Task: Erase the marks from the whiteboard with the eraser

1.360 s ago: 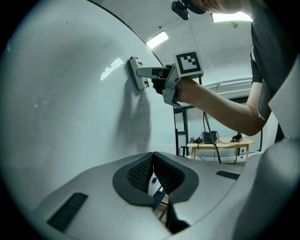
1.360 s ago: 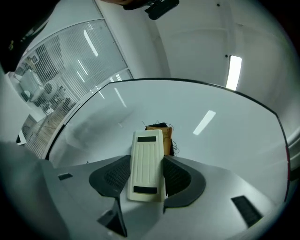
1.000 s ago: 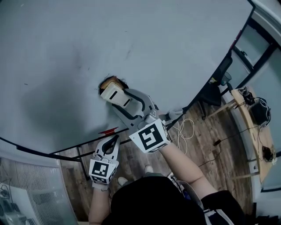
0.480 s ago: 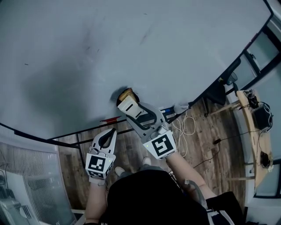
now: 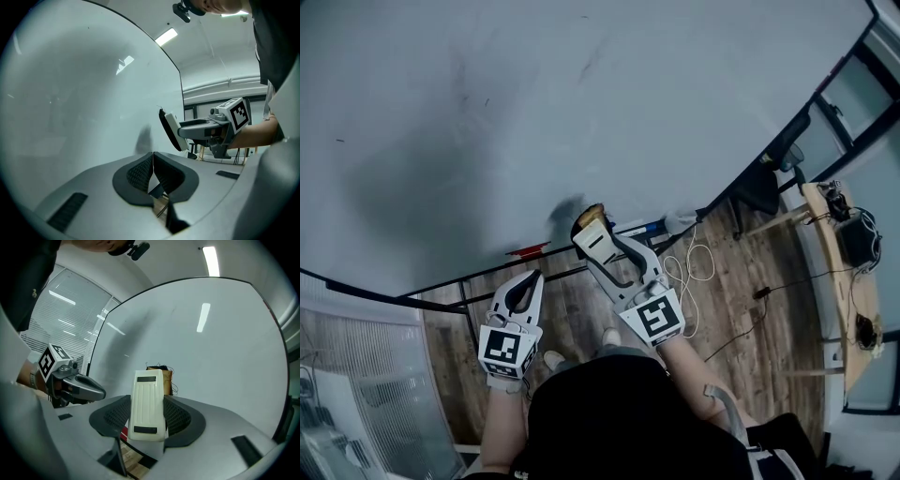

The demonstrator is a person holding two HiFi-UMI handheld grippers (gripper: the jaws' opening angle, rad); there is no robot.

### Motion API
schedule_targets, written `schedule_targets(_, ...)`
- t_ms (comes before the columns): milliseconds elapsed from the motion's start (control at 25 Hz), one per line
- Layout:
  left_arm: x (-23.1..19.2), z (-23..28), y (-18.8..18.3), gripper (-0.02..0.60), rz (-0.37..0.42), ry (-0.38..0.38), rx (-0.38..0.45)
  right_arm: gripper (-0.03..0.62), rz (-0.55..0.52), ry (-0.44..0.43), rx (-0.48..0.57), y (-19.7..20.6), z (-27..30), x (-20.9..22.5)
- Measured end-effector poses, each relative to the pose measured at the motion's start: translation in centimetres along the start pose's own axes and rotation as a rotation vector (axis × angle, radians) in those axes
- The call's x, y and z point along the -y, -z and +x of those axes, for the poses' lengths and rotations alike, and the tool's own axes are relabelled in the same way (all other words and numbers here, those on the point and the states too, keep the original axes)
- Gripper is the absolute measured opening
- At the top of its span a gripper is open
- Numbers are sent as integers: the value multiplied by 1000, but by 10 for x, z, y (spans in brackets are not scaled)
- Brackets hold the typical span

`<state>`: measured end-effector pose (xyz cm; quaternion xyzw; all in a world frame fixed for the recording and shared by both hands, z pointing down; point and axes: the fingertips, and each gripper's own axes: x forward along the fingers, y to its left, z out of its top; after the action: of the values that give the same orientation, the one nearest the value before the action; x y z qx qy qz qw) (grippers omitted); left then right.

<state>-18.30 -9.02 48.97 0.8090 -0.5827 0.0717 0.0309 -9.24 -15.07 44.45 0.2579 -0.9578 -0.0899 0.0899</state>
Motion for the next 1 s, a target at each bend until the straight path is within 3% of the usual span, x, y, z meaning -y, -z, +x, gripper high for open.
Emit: schedule_targets(1000, 20, 10, 5, 20, 3, 28, -22, 242, 107, 62, -48, 36, -29, 16)
